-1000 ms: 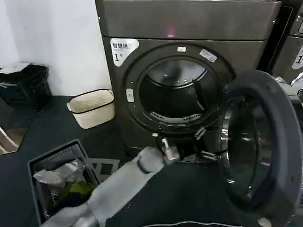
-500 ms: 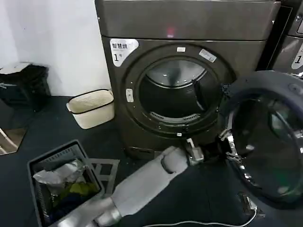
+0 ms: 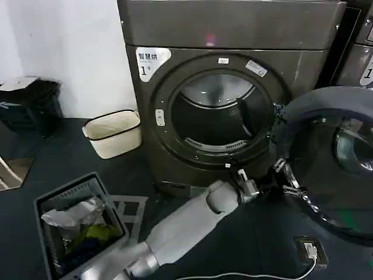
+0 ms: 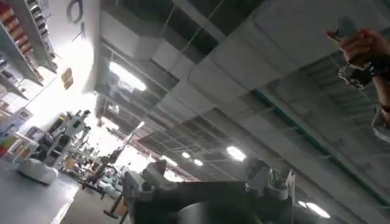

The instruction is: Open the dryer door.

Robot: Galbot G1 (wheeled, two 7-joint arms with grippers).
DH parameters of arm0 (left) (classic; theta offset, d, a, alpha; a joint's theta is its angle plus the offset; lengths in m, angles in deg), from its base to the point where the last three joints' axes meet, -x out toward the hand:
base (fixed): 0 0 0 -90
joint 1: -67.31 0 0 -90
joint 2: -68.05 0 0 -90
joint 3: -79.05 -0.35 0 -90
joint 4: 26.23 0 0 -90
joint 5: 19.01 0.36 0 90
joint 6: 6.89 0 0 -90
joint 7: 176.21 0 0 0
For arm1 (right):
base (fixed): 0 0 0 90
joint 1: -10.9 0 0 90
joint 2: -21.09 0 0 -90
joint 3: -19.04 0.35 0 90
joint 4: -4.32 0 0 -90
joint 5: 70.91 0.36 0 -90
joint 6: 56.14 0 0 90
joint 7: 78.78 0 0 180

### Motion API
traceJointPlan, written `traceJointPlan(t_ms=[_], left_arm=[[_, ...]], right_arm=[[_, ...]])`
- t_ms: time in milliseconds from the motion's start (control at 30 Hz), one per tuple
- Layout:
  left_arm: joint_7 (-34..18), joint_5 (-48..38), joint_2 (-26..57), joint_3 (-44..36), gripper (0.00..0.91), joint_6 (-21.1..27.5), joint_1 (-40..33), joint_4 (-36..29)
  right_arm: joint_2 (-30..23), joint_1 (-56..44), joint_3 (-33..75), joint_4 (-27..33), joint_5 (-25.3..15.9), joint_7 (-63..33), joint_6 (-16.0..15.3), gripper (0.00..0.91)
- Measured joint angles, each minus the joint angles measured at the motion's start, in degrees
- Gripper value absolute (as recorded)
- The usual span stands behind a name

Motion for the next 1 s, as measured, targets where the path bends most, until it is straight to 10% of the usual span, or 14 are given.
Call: traceJointPlan(t_ms=[433, 700, 1000], left_arm=[[2.4, -3.7, 0.0, 1.0, 0.907, 11.1, 0.8, -2.5], [5.1, -9.9, 3.0, 4.3, 0.907, 19.2, 7.1, -21.1], [3.6, -17.6, 28.4, 12.9, 0.907, 21.7, 16.3, -41.2]], right_arm=[[0.0, 0.5, -0.8, -1.1, 1.3, 1.1, 0.2, 0.907], [0.0, 1.0, -2.5, -2.3, 2.0, 2.4, 0.3, 0.907], [0.0, 2.2, -4.9, -5.5, 9.5, 3.3, -2.5, 0.907]])
